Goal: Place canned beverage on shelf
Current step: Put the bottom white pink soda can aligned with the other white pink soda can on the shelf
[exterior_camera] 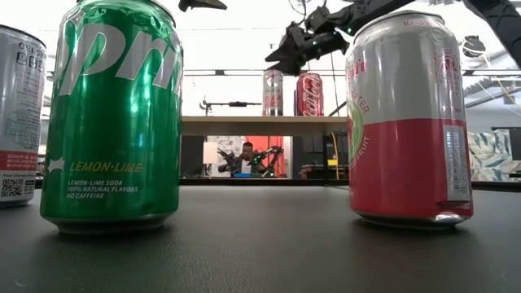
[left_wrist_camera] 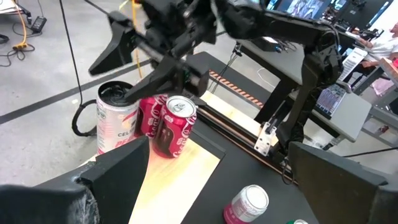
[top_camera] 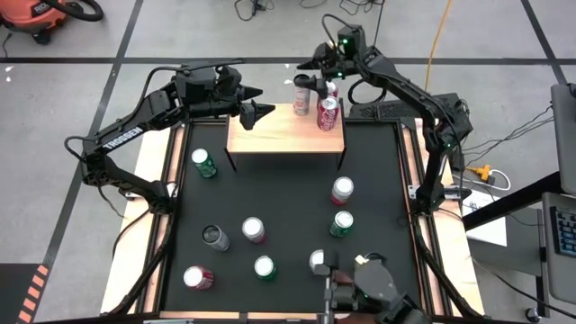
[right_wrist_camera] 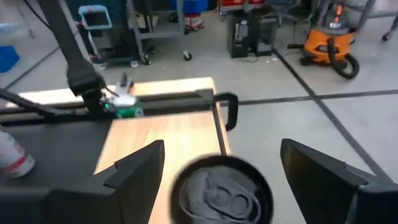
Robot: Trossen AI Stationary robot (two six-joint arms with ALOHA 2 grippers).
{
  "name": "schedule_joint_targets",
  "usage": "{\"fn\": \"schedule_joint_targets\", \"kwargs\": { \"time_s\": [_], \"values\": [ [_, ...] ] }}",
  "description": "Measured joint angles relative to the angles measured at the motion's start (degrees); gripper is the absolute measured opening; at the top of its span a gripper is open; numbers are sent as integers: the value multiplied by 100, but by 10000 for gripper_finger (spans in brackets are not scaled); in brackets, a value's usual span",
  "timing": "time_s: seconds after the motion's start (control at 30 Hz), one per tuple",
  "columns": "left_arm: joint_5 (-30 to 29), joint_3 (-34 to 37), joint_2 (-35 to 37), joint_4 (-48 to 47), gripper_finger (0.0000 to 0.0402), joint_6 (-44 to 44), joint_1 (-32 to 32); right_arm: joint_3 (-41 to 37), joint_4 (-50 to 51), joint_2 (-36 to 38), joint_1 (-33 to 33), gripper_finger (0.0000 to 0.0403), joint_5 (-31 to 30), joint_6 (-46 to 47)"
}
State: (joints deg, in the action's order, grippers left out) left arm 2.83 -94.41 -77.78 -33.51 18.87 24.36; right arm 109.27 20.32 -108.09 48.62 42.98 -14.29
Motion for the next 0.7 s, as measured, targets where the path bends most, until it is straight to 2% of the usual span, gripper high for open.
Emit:
{"fn": "schedule_joint_targets", "kwargs": {
  "time_s": [0.17, 0.37, 0.5, 0.7],
  "values": [
    [0, 0, 0, -1, 386, -20, 0, 0, 119, 340, -1, 299, -152, 61],
    [106, 0, 0, 0, 386, -25, 0, 0, 353, 984, -234, 299, -628, 450],
    [324, 0, 0, -1, 386, -149, 0, 0, 863, 1530, -653, 298, -1064, 630],
    [651, 0, 0, -1, 386, -293, 0, 2, 2295, 2340, -1651, 289, -2069, 763]
  ]
}}
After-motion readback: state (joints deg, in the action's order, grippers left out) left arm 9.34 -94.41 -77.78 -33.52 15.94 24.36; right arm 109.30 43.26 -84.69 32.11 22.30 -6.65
